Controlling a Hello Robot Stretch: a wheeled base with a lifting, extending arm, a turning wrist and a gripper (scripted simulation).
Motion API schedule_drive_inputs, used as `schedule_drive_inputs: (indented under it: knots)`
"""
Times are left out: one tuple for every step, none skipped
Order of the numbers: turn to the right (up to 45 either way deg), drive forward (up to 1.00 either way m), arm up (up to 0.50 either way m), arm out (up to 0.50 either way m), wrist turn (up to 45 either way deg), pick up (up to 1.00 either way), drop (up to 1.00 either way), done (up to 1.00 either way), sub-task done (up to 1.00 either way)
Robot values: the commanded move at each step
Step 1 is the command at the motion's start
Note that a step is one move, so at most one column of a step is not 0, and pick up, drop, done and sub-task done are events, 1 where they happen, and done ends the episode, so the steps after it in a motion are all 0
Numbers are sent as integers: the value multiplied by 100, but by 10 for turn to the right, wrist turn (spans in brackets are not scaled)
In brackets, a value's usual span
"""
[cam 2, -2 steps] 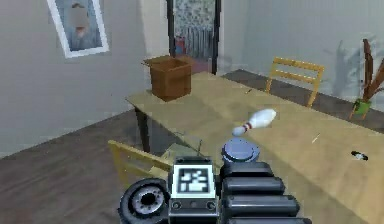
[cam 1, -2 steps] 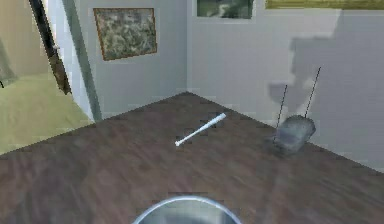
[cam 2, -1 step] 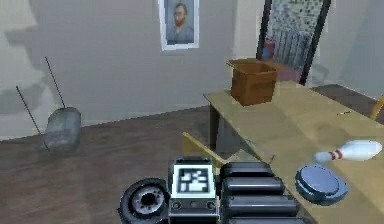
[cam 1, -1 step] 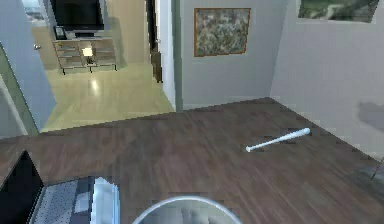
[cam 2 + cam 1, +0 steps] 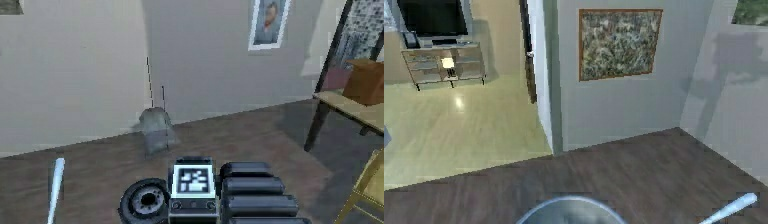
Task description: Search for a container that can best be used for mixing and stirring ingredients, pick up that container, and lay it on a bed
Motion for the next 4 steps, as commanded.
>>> schedule_drive_inputs:
  knots:
    - [0,55,0,0,0,0,0,0,0]
    - [-270,0,0,0,0,0,0,0,0]
    - [0,5,0,0,0,0,0,0,0]
    - [-450,0,0,0,0,0,0,0,0]
